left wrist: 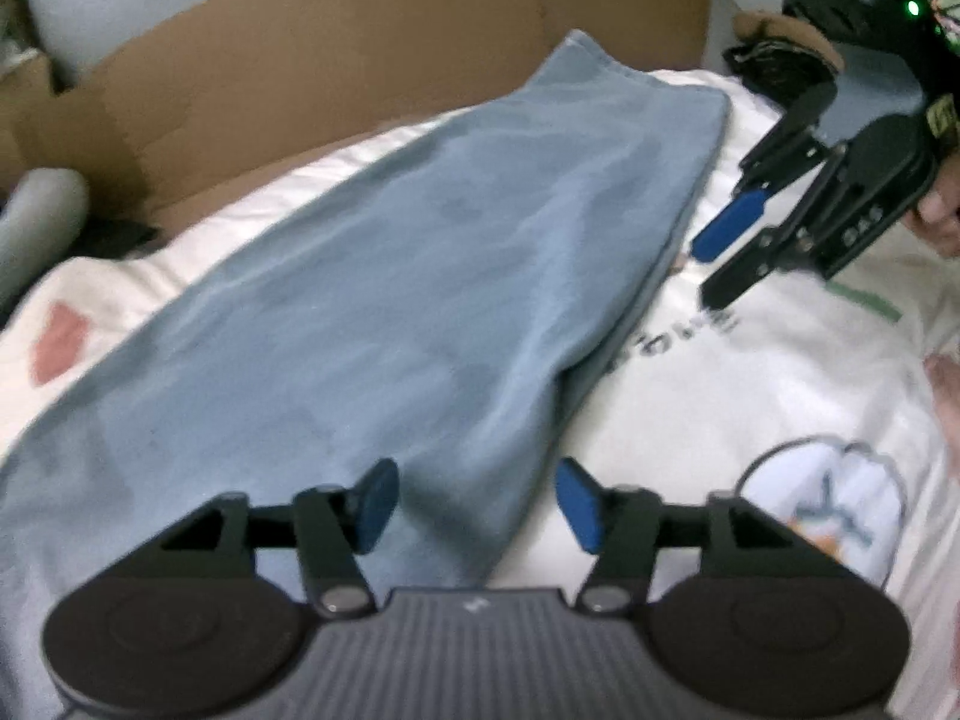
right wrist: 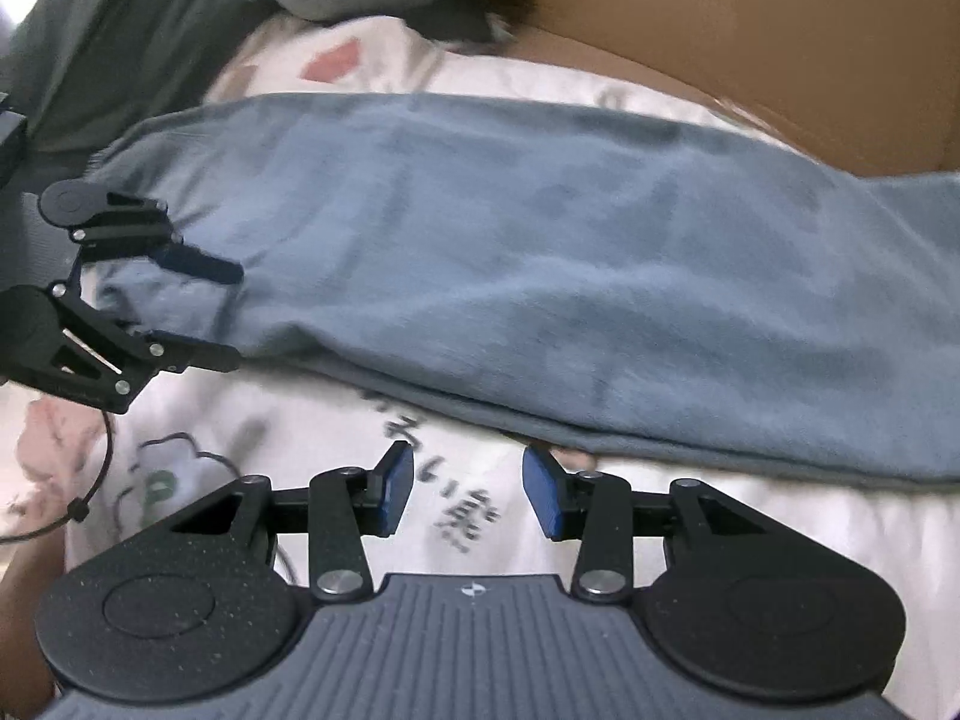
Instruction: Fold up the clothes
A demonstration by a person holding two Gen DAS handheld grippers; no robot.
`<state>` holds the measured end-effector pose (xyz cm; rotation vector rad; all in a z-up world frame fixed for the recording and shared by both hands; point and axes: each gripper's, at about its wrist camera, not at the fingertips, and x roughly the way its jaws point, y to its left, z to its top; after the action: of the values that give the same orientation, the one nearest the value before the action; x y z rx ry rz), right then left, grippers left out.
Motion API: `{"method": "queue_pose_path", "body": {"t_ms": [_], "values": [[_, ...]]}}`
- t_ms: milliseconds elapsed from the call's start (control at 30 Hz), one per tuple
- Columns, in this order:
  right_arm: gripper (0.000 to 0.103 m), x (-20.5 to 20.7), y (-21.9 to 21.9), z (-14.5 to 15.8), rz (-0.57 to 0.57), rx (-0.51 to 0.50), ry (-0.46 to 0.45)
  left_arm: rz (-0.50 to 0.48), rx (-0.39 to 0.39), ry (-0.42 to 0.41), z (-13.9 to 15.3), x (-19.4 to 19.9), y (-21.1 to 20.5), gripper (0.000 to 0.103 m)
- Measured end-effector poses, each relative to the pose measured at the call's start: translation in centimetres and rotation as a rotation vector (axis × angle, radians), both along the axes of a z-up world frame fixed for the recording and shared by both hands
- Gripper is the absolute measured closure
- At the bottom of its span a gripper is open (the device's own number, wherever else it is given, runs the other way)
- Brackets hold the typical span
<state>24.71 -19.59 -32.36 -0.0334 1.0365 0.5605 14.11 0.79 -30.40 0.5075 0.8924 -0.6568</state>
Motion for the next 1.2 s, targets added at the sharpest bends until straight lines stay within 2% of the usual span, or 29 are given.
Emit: {"method": "queue_pose_path", "body": {"t_ms": [133,200,267,500,667,800,900,1133,1200], "values": [[0.055,0.2,1.3,0.6,0.048,0.004,0.002,0.076,0.032,-0.011,0.2,-0.8,2.3,0.037],[0.055,0.3,1.9,1.0,0.064,0.015,0.006,0.117,0.031,-0.02,0.4,-1.2,3.3,0.027],[0.055,0.3,2.6,1.3,0.088,0.02,0.011,0.145,0.04,-0.043,0.5,-1.9,3.9,0.022],[0.056,0.1,5.4,1.5,0.216,-0.009,0.019,0.222,0.094,-0.076,-1.1,-2.8,5.1,0.021],[0.056,0.1,6.6,1.0,0.211,0.005,0.026,0.244,0.185,-0.108,-2.7,-3.1,5.2,0.021],[0.055,-0.1,7.2,0.2,0.194,0.021,0.03,0.256,0.195,-0.125,-3.5,-2.9,4.9,0.017],[0.055,-0.4,8.1,-0.6,0.204,0.023,0.028,0.269,0.175,-0.146,-3.2,-2.9,5.1,0.019],[0.055,-0.5,10.2,-0.9,0.234,0.047,-0.032,0.375,-0.012,-0.191,0.9,-2.1,8.0,0.02],[0.055,-0.1,10.8,-0.8,0.228,0.055,-0.055,0.402,-0.04,-0.2,1.6,-1.5,8.7,0.02]]}}
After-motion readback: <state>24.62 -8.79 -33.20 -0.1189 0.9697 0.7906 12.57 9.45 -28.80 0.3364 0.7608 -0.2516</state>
